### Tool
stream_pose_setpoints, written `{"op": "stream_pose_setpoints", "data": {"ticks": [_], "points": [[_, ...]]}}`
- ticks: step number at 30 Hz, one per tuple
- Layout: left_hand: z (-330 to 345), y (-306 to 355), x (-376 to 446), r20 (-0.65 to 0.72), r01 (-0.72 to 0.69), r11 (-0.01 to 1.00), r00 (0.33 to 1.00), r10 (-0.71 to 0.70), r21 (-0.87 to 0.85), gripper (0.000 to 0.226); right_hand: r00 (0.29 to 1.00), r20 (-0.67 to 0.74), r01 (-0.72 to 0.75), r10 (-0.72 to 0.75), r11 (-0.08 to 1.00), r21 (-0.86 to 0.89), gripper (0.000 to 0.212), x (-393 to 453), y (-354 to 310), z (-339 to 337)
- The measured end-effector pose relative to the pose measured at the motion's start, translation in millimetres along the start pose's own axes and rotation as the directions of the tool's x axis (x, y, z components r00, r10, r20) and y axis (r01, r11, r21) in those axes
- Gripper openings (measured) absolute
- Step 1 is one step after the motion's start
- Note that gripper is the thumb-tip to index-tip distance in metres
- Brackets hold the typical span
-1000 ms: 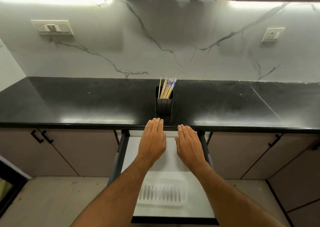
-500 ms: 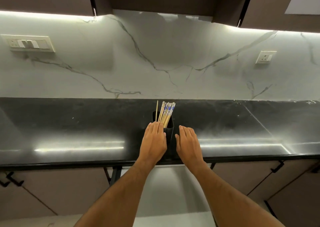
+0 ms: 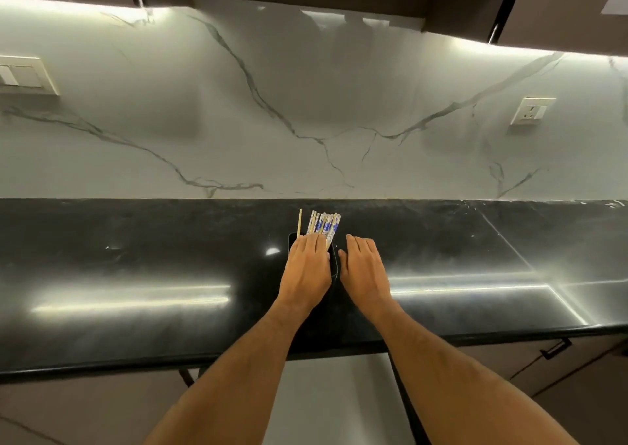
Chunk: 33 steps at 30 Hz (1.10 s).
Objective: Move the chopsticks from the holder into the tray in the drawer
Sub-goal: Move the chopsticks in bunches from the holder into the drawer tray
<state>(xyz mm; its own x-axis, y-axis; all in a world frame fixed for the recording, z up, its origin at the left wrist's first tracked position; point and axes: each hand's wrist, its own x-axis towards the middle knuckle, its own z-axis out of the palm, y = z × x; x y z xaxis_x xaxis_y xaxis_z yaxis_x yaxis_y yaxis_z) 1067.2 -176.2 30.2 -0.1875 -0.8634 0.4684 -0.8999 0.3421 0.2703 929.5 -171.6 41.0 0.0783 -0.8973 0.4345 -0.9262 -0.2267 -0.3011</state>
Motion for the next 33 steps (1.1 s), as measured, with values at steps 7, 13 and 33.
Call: {"op": "stream_pose_setpoints", "data": {"ticks": [7, 13, 33], "points": [[39.8, -11.4, 30.5, 0.098, 0.012, 0.998, 0.995, -0.018, 0.055, 0.031, 0.979, 0.083, -0.199, 0.187, 0.964, 0.176, 0.033, 47.8, 17.4, 38.5], [68.4, -22.0, 43.1, 0.153, -0.021, 0.997, 0.988, 0.010, 0.074, 0.040, 0.912, 0.157, -0.407, 0.378, 0.799, 0.442, 0.016, 80.9, 21.4, 70.3], [78.9, -25.0, 47.2, 0.084, 0.052, 0.964, 0.996, -0.031, -0.260, 0.039, 0.786, 0.319, -0.611, 0.530, 0.588, 0.531, 0.015, 110.4, 24.4, 101.8]]}}
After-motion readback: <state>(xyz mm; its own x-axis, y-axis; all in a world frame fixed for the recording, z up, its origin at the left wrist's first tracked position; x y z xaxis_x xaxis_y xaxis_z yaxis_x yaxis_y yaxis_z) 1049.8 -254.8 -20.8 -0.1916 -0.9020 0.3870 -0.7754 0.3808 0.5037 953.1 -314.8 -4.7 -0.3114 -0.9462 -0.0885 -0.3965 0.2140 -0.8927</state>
